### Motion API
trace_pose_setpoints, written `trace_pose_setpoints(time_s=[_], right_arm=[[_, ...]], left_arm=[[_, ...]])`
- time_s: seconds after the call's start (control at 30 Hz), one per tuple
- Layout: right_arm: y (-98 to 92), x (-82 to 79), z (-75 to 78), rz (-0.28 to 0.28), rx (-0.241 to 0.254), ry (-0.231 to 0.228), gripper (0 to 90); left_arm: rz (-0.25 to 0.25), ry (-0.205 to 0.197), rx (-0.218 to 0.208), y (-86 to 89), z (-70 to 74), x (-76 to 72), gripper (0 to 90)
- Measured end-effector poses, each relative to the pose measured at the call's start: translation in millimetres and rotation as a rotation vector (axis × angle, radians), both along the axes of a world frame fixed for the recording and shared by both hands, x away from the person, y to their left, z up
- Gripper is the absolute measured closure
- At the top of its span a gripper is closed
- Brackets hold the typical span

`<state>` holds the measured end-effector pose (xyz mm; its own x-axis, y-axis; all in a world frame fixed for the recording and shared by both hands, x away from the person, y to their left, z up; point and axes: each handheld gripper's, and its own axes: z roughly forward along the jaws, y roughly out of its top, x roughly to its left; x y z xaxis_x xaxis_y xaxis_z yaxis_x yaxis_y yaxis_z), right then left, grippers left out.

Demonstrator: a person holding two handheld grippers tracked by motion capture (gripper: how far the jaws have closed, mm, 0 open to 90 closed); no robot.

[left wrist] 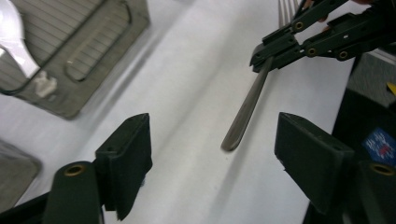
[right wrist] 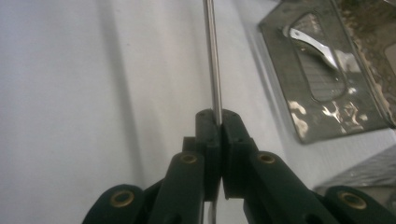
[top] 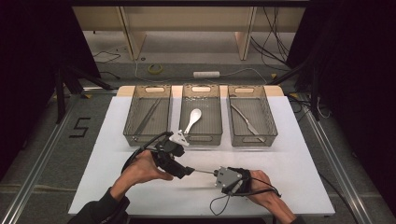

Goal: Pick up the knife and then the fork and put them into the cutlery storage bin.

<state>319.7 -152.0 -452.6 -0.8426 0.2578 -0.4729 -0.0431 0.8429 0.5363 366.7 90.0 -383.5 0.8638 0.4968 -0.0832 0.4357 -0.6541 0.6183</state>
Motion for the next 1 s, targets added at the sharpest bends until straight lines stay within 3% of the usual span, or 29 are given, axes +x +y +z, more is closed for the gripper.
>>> trace_pose_setpoints(time_s=[0.13,0.3,0.7,1.0], right_arm=[[-9.6,6.2,3.4,-0.05,0.025,0.011,88.0],[-21.1,13.2,7.0,-0.091,0.051,0.013,88.0],[-46.1,24.8,16.7,-0.176,0.131,0.038,87.9],[-58.9,33.2,30.6,-0.246,0.206,0.063,87.9]], left_arm=[[0.072,-0.032,-0.058,14.1,-5.4,0.7,23.8],[0.127,-0.068,-0.132,26.4,-9.3,-0.8,21.4],[0.187,-0.12,-0.238,45.8,-25.0,-6.0,17.8],[0.266,-0.18,-0.315,68.8,-28.1,-14.4,16.4]])
